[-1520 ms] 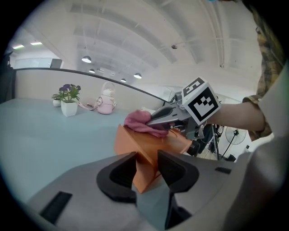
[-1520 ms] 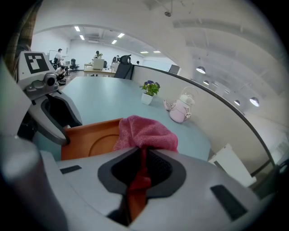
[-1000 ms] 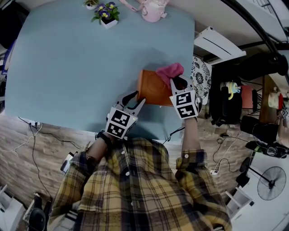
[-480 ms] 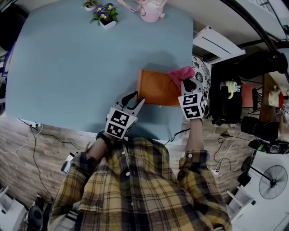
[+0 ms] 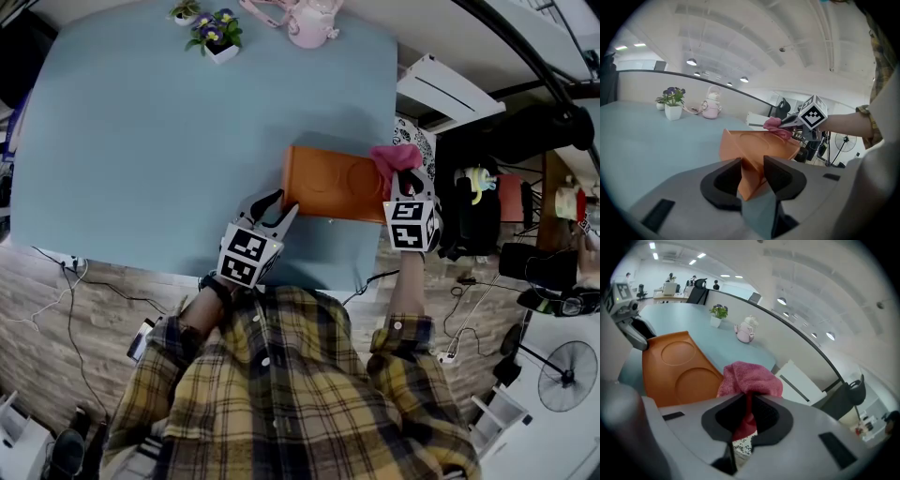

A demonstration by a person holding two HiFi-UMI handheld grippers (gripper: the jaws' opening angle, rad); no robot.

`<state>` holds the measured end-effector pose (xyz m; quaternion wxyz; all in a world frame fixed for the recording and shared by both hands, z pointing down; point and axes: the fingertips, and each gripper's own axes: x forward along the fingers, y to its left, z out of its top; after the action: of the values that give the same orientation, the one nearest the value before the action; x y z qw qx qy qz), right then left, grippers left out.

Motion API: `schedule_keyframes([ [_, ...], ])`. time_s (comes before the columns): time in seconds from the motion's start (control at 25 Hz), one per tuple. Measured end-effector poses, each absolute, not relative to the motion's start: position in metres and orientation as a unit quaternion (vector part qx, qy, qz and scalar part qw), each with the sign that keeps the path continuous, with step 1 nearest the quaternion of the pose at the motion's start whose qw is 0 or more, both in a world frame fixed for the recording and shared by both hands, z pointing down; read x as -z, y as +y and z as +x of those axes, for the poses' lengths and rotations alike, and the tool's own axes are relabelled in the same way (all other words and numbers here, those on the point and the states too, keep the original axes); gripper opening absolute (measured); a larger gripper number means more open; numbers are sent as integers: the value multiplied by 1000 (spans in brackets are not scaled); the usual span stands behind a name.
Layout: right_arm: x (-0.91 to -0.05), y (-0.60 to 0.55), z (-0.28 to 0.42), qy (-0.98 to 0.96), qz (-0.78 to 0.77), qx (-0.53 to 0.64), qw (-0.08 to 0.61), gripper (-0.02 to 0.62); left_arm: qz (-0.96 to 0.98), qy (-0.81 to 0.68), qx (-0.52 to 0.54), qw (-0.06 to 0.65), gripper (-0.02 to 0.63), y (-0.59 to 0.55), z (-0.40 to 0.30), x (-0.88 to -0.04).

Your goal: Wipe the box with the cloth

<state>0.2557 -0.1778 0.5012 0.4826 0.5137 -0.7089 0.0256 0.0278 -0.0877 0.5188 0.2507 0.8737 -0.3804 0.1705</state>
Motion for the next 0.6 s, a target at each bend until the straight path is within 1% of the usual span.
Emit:
schedule_keyframes([
  [0.12,-492,-172,265,-714,534,-43,451,46,874,-381,-168,249,149,-87,28,-518],
  [0.28,-472,-167,255,-726,540,-30,425,46,874,-382,-167,248,149,-88,27,-518],
  [0.6,-431,-155,183,-794,491,-14,359,46,873,-386,-167,246,149,-88,28,-517],
])
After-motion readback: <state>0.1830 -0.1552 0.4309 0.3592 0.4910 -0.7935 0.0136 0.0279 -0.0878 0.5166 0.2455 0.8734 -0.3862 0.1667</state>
